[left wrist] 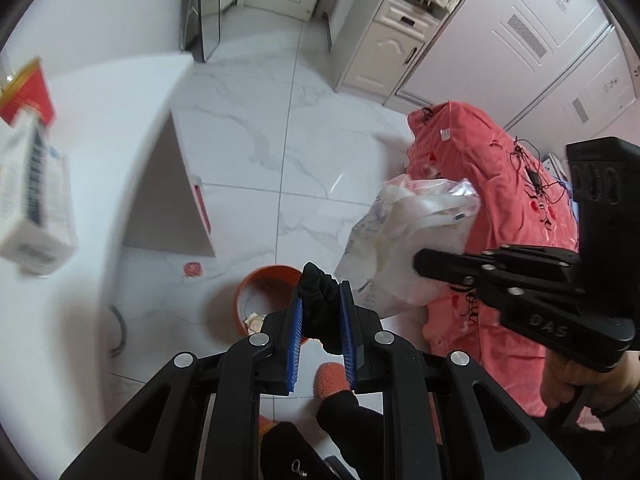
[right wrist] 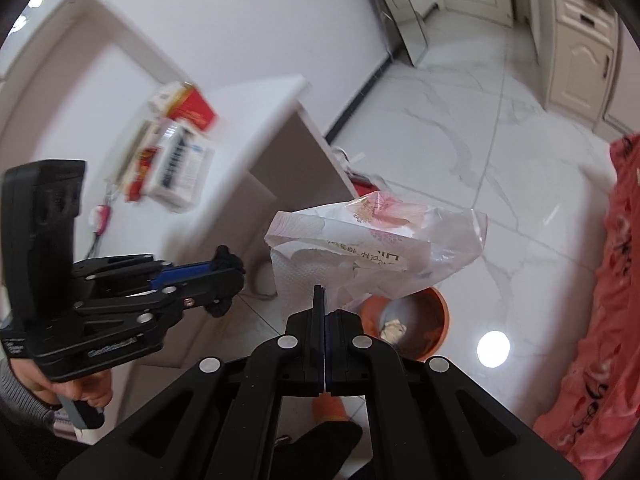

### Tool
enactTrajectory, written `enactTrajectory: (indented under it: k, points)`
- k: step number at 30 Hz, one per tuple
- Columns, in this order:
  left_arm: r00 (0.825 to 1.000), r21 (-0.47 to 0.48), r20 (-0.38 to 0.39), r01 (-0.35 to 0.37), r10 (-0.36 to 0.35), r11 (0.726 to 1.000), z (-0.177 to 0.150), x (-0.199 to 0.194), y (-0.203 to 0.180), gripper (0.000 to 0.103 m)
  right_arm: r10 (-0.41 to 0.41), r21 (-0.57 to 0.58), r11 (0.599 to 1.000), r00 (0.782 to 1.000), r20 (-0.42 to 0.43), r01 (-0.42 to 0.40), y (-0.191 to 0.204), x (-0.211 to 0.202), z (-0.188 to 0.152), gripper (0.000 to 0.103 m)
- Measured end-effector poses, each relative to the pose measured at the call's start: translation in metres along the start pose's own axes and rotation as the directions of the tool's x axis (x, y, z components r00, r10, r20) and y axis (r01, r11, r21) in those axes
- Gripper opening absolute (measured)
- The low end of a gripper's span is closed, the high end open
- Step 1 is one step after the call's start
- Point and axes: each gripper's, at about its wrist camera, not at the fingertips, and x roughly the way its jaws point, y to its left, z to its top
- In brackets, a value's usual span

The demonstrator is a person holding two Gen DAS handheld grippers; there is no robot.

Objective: Collect trash
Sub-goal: 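Carry the plastic bag with the right tool over the orange bin, then open the right tool to drop the plastic bag into the bin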

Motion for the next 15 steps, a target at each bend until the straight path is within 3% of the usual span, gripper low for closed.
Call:
enactTrajectory:
  k: [9, 15]
  points:
    - [0.996, -0.053, -0.086, 0.002, -0.006, 0.999, -0.008, 0.08, 0.033, 0.019, -0.008, 0.019, 1.0, 0.992, -0.128, 0.01, -0.042, 0.101, -0.015, 0.0]
    - [0.993, -0.094, -0.122, -0.006, -0.006, 0.996, -0.015, 0.104, 0.05, 0.019, -0.023, 0.003, 1.0, 0.978, -0.207, 0.024, -0.056, 0.163, -0.023, 0.002]
